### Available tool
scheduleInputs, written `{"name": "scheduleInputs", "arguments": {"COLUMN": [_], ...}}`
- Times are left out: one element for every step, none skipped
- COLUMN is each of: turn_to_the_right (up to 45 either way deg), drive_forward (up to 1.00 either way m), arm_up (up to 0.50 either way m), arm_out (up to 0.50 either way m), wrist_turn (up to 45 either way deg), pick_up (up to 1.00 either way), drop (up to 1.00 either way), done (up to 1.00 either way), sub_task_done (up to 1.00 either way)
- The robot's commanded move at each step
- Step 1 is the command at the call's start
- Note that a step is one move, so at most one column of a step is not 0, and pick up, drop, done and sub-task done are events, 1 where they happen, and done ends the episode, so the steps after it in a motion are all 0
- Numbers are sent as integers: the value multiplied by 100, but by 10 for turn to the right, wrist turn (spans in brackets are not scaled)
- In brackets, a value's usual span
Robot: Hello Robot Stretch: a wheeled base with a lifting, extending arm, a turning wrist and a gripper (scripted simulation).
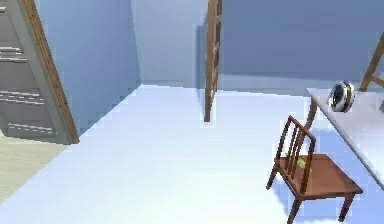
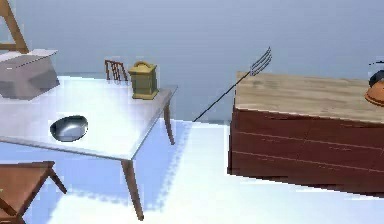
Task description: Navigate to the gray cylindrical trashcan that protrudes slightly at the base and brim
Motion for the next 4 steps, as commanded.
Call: {"name": "scheduleInputs", "arguments": {"turn_to_the_right": [0, -450, -120, 0], "drive_forward": [5, 0, 0, 100], "arm_up": [0, 0, 0, 0], "arm_out": [0, 0, 0, 0], "wrist_turn": [0, 0, 0, 0], "pick_up": [0, 0, 0, 0], "drop": [0, 0, 0, 0], "done": [0, 0, 0, 0], "sub_task_done": [0, 0, 0, 0]}}
